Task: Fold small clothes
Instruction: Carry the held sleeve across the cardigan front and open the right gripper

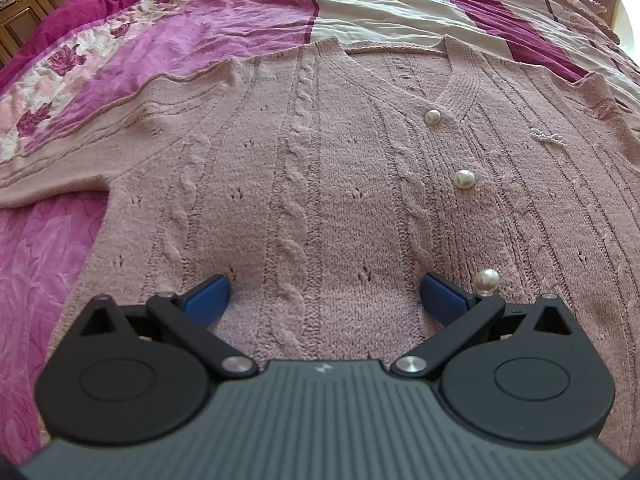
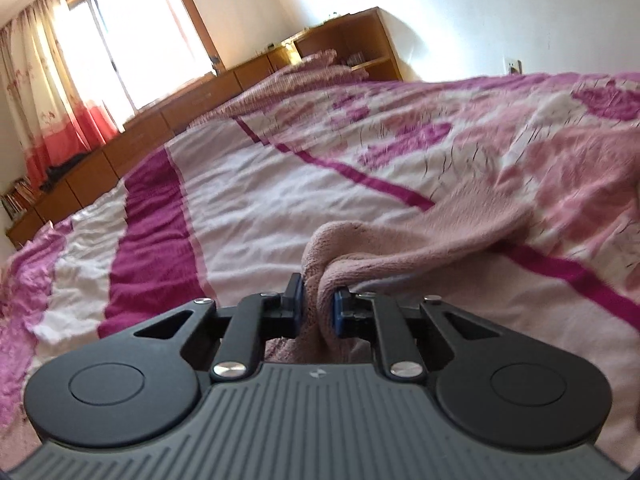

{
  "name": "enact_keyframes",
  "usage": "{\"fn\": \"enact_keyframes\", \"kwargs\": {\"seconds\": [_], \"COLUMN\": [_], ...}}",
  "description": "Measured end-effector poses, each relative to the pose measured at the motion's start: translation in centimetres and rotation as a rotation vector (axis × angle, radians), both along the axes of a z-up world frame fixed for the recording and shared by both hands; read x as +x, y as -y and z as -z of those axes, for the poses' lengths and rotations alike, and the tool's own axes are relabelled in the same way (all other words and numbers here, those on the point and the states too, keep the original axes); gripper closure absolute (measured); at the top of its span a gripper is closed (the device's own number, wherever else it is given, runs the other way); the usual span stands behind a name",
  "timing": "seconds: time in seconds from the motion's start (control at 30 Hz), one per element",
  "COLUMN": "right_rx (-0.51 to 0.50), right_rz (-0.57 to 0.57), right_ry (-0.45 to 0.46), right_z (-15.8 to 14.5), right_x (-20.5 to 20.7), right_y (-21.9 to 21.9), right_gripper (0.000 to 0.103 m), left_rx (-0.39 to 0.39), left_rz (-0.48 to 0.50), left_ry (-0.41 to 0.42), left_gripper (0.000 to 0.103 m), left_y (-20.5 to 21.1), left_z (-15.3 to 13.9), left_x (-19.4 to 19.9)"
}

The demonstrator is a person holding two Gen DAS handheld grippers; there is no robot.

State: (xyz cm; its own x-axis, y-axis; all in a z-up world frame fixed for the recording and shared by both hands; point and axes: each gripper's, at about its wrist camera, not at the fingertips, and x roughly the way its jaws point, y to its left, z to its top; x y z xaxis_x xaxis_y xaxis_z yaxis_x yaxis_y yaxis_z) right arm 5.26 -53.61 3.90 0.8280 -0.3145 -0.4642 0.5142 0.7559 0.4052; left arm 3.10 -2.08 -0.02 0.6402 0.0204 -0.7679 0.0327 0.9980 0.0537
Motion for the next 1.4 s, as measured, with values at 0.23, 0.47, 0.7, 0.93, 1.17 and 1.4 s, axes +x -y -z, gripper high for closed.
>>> {"fn": "enact_keyframes", "kwargs": {"seconds": [0.23, 0.47, 0.7, 0.93, 1.17, 1.4], "right_rx": [-0.044, -0.066, -0.088, -0.114, -0.126, -0.103], "right_rz": [-0.047, -0.124, -0.201, -0.263, -0.333, -0.422], "right_ry": [0.058, 0.086, 0.109, 0.131, 0.129, 0.096], "right_z": [-4.3, -7.4, -9.8, -12.0, -12.6, -10.8], "right_x": [-2.1, -2.1, -1.3, -0.2, 1.5, 3.6], "right_y": [-2.2, -6.7, -12.2, -18.3, -25.0, -31.5], "right_gripper": [0.087, 0.087, 0.087, 0.087, 0.088, 0.088], "left_rx": [-0.004, -0.004, 0.014, 0.029, 0.049, 0.025], "left_rz": [0.031, 0.032, -0.024, -0.070, -0.074, -0.100], "left_ry": [-0.008, 0.005, 0.062, 0.092, 0.116, 0.111], "left_gripper": [0.000, 0.000, 0.000, 0.000, 0.000, 0.000], "left_y": [-0.3, -1.2, -4.2, -7.3, -9.0, -10.7], "left_z": [-0.4, -2.0, -4.8, -6.6, -7.2, -6.5], "left_x": [0.4, 0.2, 0.0, 0.4, 0.4, 0.2]}}
